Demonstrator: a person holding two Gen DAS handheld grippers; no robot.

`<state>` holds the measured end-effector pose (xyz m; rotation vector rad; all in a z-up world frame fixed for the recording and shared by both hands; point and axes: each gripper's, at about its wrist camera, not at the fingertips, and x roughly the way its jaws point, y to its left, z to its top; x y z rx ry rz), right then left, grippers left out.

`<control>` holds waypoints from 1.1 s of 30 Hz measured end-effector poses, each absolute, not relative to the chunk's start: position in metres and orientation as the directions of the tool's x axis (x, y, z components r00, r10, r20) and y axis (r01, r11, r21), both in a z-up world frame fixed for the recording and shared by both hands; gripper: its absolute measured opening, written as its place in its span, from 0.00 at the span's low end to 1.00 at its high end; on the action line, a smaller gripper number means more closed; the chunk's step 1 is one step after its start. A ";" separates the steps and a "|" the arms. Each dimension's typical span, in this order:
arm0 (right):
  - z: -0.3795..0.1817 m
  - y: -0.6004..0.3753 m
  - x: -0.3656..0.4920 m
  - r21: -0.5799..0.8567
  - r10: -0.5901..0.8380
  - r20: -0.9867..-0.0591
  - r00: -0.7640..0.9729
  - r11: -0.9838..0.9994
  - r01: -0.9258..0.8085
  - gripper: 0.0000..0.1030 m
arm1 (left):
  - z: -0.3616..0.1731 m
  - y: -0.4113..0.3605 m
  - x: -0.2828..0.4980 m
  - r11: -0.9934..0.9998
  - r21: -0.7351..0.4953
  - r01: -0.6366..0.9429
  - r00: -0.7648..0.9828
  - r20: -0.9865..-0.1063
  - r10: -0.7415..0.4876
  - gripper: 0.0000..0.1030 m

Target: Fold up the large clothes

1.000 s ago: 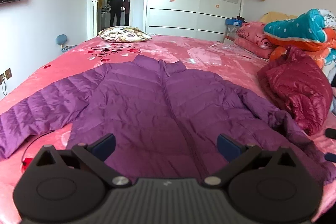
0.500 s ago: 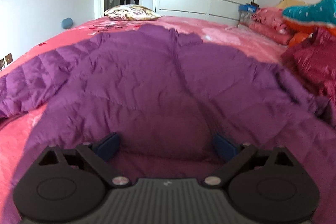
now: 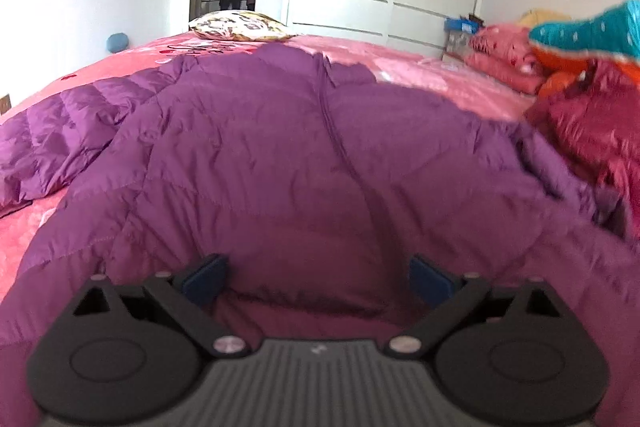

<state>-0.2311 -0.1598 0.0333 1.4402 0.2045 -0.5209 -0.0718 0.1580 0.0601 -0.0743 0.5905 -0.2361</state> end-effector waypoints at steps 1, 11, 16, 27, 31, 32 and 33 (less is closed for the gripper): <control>0.032 -0.159 -0.230 0.886 -0.238 -0.445 0.864 0.026 0.463 1.00 | 0.065 0.160 -0.072 0.969 -0.154 0.191 0.811 -0.532 -0.244 0.94; 0.018 -0.165 -0.216 0.828 -0.332 -0.523 0.785 0.021 0.560 0.32 | 0.103 0.203 -0.049 0.955 -0.286 0.079 0.873 -0.443 -0.205 0.94; 0.032 -0.169 -0.202 0.771 -0.377 -0.542 0.751 0.133 0.623 0.25 | 0.105 0.232 -0.027 0.942 -0.336 -0.003 0.877 -0.453 -0.158 0.94; 0.143 -0.157 -0.145 0.492 -0.489 -0.403 0.774 0.597 0.634 0.19 | 0.107 0.249 0.005 0.973 -0.232 -0.002 0.880 -0.462 -0.108 0.94; 0.175 -0.142 -0.112 0.434 -0.461 -0.335 0.822 0.698 0.569 0.19 | 0.106 0.254 0.011 0.970 -0.242 0.005 0.868 -0.481 -0.124 0.94; 0.180 -0.138 -0.105 0.433 -0.450 -0.326 0.831 0.711 0.554 0.19 | 0.105 0.255 0.012 0.970 -0.244 0.004 0.866 -0.484 -0.125 0.94; 0.183 -0.135 -0.099 0.435 -0.438 -0.316 0.842 0.722 0.539 0.19 | 0.104 0.258 0.014 0.969 -0.247 0.003 0.864 -0.487 -0.126 0.94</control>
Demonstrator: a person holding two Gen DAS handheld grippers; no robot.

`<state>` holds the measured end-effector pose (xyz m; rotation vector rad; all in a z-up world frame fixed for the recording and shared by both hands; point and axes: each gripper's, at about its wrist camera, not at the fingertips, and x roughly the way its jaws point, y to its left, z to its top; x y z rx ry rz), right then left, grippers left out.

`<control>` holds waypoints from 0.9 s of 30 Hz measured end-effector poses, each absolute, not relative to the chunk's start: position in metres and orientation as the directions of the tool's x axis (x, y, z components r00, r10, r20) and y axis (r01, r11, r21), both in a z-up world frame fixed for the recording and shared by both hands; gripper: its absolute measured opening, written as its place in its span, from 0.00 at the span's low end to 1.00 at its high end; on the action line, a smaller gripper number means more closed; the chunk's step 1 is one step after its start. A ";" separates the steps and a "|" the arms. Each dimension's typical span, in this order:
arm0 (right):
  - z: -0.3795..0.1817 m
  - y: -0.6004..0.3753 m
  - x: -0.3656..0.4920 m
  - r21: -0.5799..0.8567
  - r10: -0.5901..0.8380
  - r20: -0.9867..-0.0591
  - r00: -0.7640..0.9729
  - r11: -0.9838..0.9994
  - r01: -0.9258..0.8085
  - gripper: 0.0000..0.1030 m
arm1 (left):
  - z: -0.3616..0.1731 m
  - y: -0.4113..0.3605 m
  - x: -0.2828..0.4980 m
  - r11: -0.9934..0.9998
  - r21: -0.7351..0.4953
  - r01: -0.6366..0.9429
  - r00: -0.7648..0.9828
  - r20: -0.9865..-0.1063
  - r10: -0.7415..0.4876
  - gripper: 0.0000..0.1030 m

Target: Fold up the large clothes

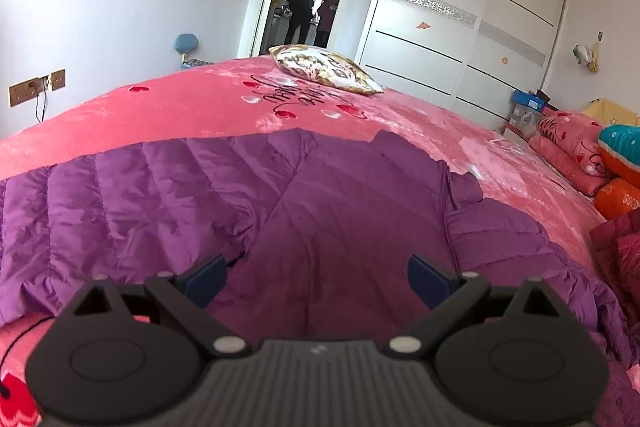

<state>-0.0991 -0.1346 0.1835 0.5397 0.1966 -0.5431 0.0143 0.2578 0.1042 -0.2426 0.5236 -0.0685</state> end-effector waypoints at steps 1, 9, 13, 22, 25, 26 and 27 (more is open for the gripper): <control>0.186 -0.131 -0.094 0.436 -0.428 -0.308 0.850 0.730 0.526 0.19 | 0.104 0.259 0.016 0.968 -0.251 0.000 0.863 -0.489 -0.127 0.94; 0.219 -0.100 -0.027 0.373 -0.296 -0.210 0.932 0.857 0.357 0.10 | 0.102 0.268 0.024 0.958 -0.285 -0.024 0.856 -0.502 -0.128 0.94; 0.230 -0.073 -0.001 0.300 -0.222 -0.195 0.955 0.914 0.273 0.10 | 0.099 0.279 0.030 0.946 -0.319 -0.051 0.839 -0.528 -0.132 0.95; 0.150 -0.092 -0.064 0.448 -0.280 -0.400 0.873 0.771 0.453 0.50 | 0.095 0.282 0.032 0.943 -0.330 -0.029 0.824 -0.542 -0.165 0.95; 0.114 -0.112 -0.123 0.568 -0.278 -0.482 0.831 0.623 0.538 0.69 | 0.094 0.268 0.030 0.956 -0.291 0.033 0.821 -0.538 -0.192 0.95; 0.105 -0.119 -0.141 0.597 -0.275 -0.508 0.816 0.570 0.564 0.69 | 0.094 0.263 0.028 0.959 -0.278 0.056 0.821 -0.534 -0.203 0.95; 0.097 -0.125 -0.156 0.618 -0.278 -0.532 0.800 0.519 0.591 0.71 | 0.093 0.256 0.027 0.961 -0.263 0.079 0.820 -0.532 -0.213 0.95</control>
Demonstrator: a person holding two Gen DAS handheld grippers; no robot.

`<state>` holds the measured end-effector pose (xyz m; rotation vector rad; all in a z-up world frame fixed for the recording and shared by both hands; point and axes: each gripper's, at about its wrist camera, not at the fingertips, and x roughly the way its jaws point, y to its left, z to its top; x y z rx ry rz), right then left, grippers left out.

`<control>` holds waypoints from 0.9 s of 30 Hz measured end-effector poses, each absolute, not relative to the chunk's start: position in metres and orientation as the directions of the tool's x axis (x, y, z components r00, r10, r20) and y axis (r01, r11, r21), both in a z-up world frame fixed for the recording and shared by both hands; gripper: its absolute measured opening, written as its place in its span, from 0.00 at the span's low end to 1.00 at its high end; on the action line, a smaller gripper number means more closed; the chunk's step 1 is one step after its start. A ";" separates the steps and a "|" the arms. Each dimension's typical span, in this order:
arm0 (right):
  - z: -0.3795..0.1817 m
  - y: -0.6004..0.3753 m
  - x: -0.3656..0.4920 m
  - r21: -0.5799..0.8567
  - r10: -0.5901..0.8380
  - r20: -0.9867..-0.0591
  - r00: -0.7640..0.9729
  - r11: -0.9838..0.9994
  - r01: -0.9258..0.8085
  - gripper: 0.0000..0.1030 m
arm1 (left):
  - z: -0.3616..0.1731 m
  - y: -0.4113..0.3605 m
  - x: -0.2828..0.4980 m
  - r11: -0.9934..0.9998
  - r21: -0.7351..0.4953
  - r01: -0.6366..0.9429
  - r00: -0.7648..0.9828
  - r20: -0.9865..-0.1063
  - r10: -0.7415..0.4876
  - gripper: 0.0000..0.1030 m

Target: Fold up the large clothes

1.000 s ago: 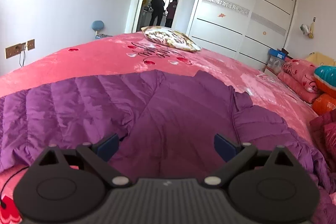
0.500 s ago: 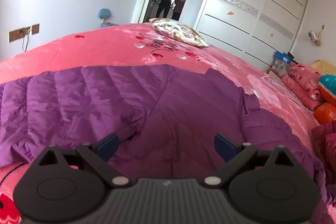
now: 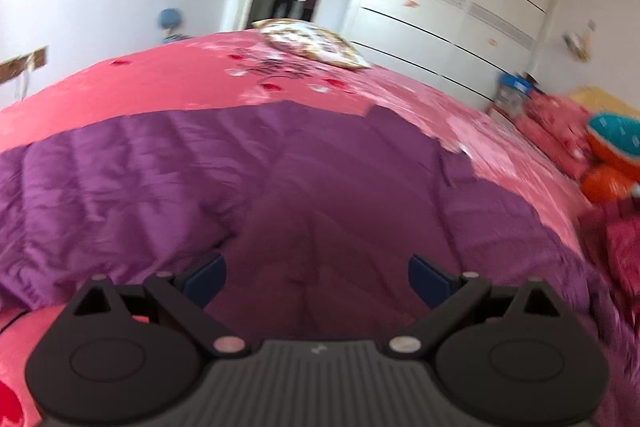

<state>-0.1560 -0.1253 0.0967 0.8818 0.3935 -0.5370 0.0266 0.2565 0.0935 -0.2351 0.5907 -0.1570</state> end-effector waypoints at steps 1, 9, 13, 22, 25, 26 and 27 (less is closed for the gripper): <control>0.091 -0.130 -0.170 0.637 -0.281 -0.543 0.791 0.475 0.607 0.76 | 0.094 0.250 0.024 0.962 -0.253 0.104 0.818 -0.528 -0.227 0.95; 0.064 -0.183 -0.217 0.734 -0.343 -0.494 0.799 0.329 0.594 1.00 | 0.100 0.203 -0.011 0.942 -0.167 0.290 0.812 -0.478 -0.334 0.95; 0.045 -0.207 -0.227 0.798 -0.347 -0.471 0.811 0.224 0.559 1.00 | 0.099 0.185 -0.028 0.935 -0.123 0.332 0.817 -0.458 -0.350 0.96; 0.031 -0.260 -0.233 0.852 -0.452 -0.409 0.792 0.121 0.509 0.72 | 0.092 0.178 -0.027 0.950 -0.088 0.299 0.830 -0.468 -0.304 0.96; 0.041 -0.262 -0.225 0.845 -0.473 -0.410 0.780 0.126 0.520 0.39 | 0.091 0.185 -0.022 0.958 -0.108 0.267 0.834 -0.472 -0.286 0.96; 0.049 -0.261 -0.223 0.835 -0.482 -0.406 0.776 0.149 0.529 0.37 | 0.091 0.187 -0.020 0.959 -0.114 0.258 0.836 -0.472 -0.281 0.96; 0.060 -0.260 -0.218 0.816 -0.495 -0.401 0.771 0.190 0.546 0.34 | 0.092 0.191 -0.017 0.961 -0.123 0.246 0.838 -0.471 -0.275 0.96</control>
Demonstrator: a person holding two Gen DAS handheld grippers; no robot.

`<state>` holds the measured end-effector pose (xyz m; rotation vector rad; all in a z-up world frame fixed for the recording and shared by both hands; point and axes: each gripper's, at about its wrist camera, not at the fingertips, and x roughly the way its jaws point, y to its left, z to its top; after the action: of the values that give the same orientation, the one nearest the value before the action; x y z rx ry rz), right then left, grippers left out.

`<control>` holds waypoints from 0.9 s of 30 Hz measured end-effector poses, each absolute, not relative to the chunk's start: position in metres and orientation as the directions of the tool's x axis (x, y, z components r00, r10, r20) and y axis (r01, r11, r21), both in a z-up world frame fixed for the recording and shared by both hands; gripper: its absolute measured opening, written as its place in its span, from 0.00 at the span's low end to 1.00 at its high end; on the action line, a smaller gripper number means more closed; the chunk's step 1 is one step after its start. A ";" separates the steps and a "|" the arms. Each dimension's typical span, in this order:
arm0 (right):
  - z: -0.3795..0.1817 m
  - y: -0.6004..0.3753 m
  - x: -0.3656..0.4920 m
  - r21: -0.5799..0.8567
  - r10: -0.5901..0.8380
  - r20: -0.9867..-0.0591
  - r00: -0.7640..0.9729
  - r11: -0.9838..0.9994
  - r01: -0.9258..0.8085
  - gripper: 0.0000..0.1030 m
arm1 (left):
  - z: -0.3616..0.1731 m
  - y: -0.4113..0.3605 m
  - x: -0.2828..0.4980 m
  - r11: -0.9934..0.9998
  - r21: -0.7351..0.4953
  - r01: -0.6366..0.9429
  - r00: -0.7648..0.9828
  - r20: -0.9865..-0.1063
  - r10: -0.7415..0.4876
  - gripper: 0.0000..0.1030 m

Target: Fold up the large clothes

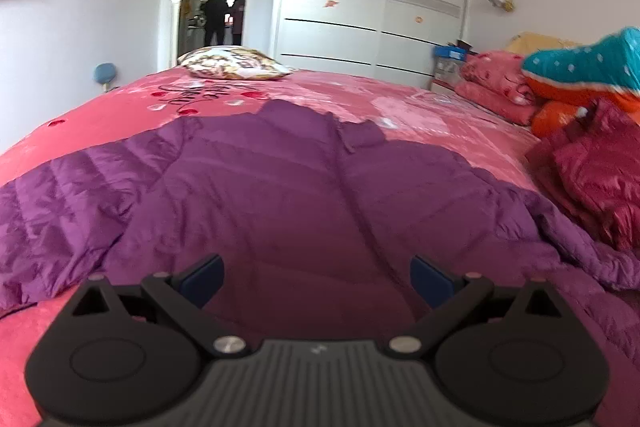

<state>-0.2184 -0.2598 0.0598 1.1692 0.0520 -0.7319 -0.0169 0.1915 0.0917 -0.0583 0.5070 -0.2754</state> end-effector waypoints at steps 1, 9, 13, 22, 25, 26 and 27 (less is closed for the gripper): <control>0.067 -0.259 -0.213 0.795 -0.507 -0.395 0.766 0.229 0.561 0.32 | 0.092 0.194 -0.015 0.963 -0.132 0.235 0.841 -0.470 -0.269 0.96; 0.182 -0.232 -0.126 0.616 -0.516 -0.242 0.822 0.573 0.541 0.26 | 0.098 0.232 0.004 0.960 -0.248 0.131 0.855 -0.462 -0.236 0.96; 0.234 -0.197 -0.067 0.567 -0.443 -0.141 0.885 0.697 0.439 0.25 | 0.099 0.250 0.014 0.954 -0.291 0.075 0.858 -0.468 -0.210 0.96; 0.301 -0.043 0.063 0.391 -0.062 0.040 0.997 0.919 0.042 0.24 | 0.107 0.292 0.026 0.925 -0.377 -0.040 0.877 -0.457 -0.148 0.97; 0.293 0.013 0.093 0.328 0.074 0.030 0.997 0.941 -0.080 0.24 | 0.109 0.311 0.029 0.904 -0.420 -0.083 0.883 -0.452 -0.128 0.97; 0.285 0.030 0.102 0.322 0.117 0.017 0.993 0.940 -0.116 0.24 | 0.109 0.317 0.031 0.894 -0.436 -0.100 0.884 -0.452 -0.122 0.97; 0.277 0.043 0.109 0.323 0.157 0.000 0.988 0.935 -0.148 0.24 | 0.109 0.324 0.032 0.883 -0.455 -0.117 0.884 -0.453 -0.116 0.97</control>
<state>0.1089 0.0434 0.2768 0.3278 0.0258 0.1559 0.0315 0.3242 0.1094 -0.4940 0.4913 0.0003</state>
